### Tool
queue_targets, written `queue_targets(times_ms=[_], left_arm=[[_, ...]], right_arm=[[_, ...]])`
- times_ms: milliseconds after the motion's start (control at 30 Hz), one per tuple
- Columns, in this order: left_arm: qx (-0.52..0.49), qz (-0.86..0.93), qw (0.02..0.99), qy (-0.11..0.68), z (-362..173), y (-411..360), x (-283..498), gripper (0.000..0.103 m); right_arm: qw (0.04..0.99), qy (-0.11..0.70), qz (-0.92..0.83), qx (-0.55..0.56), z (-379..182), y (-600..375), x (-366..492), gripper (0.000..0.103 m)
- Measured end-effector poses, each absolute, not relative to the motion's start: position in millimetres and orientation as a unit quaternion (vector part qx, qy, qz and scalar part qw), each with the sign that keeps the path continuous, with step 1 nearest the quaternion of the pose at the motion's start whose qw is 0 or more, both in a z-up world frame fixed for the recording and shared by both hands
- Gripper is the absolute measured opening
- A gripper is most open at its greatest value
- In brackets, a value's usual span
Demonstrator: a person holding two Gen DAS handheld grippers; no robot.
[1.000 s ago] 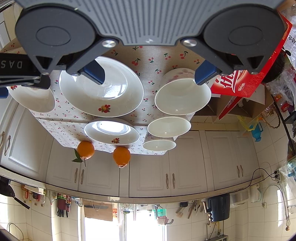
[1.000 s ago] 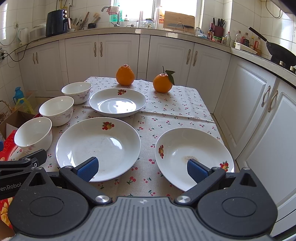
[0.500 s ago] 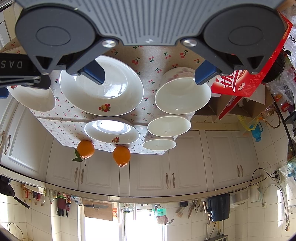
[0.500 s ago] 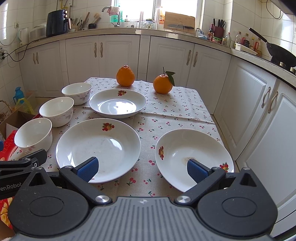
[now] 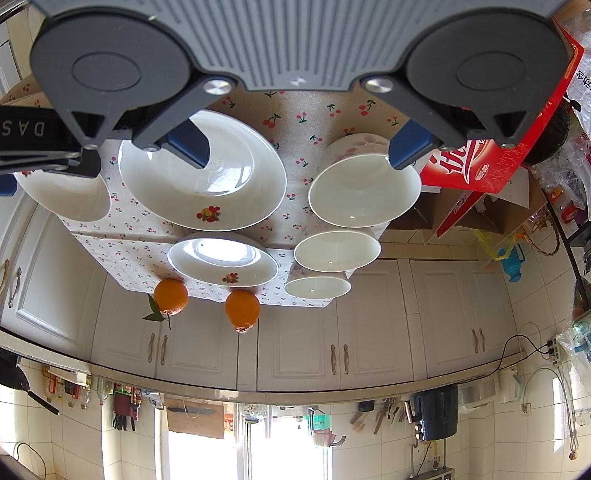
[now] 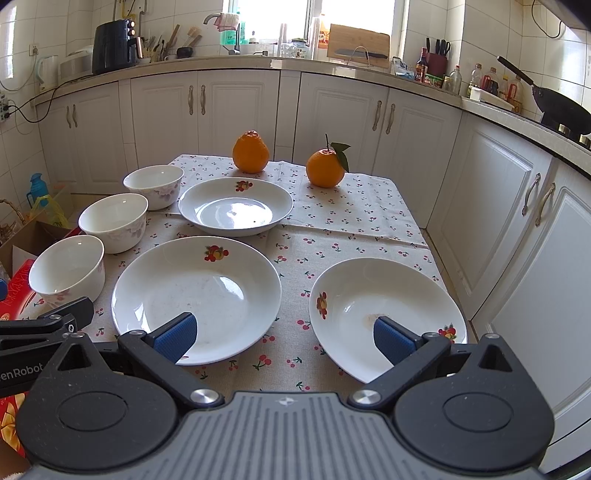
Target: Organize plates and bowls
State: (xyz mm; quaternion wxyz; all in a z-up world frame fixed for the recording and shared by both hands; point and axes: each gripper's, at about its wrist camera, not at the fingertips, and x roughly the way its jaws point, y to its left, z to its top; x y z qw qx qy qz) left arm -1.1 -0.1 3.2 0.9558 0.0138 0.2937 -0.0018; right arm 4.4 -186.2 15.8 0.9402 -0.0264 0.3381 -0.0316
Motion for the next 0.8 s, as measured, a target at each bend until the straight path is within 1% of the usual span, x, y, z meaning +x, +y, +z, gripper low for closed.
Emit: queue_targets(times_ms=[800], left_arm=[[0.015, 0.000, 0.956, 0.294, 2.8, -2.2, -0.7, 0.102]], right_arm=[[0.941, 0.337, -0.027, -0.027, 15.6, -186.3, 4.0, 0.103]])
